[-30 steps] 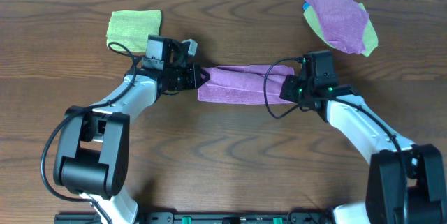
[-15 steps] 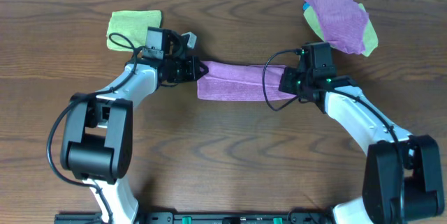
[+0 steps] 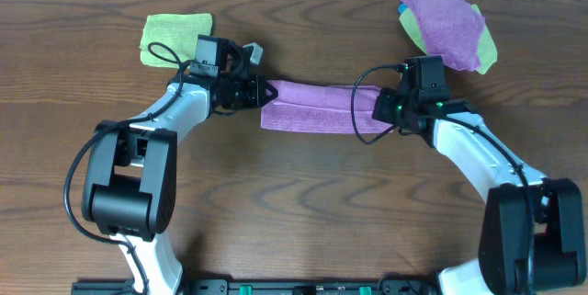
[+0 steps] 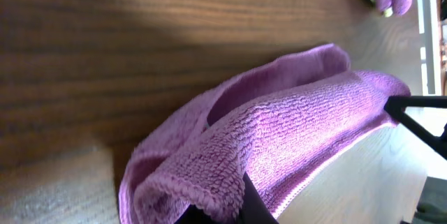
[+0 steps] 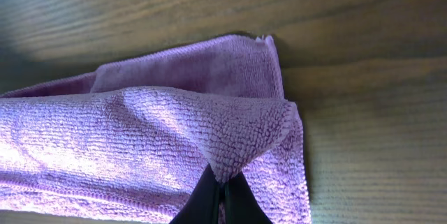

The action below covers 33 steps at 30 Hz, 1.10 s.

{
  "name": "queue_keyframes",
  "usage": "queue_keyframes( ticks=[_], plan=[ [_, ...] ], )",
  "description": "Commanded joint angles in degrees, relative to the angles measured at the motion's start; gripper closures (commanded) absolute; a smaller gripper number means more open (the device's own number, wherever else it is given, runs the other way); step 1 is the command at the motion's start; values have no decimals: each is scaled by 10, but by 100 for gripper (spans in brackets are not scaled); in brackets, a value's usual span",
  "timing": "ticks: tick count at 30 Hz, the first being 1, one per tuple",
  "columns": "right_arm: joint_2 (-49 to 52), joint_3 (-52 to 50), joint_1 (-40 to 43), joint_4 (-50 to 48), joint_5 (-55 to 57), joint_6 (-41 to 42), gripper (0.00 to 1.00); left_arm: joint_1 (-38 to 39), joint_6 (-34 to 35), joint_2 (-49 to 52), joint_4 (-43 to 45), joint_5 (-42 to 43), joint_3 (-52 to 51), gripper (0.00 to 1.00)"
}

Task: Fold the cloth
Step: 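Lay the held edge onto the far edge, folding the cloth in half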

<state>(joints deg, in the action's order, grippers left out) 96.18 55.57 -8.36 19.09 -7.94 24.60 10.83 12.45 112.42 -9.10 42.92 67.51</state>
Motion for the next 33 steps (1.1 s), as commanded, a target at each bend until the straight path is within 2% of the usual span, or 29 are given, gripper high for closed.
queue_keyframes(
  ticks=[1, 7, 20, 33],
  plan=[
    [6, 8, 18, 19, 40, -11, 98, -10, -22, 7, -22, -14, 13, 94],
    [6, 8, 18, 60, 41, -16, 98, -10, -22, 7, -63, -9, 13, 94],
    [7, 8, 18, 75, 42, -20, 99, -10, -24, 7, -127, -16, 13, 94],
    [53, 8, 18, 38, 52, -26, 98, -10, -31, 7, -126, -53, 13, 94]
  ],
)
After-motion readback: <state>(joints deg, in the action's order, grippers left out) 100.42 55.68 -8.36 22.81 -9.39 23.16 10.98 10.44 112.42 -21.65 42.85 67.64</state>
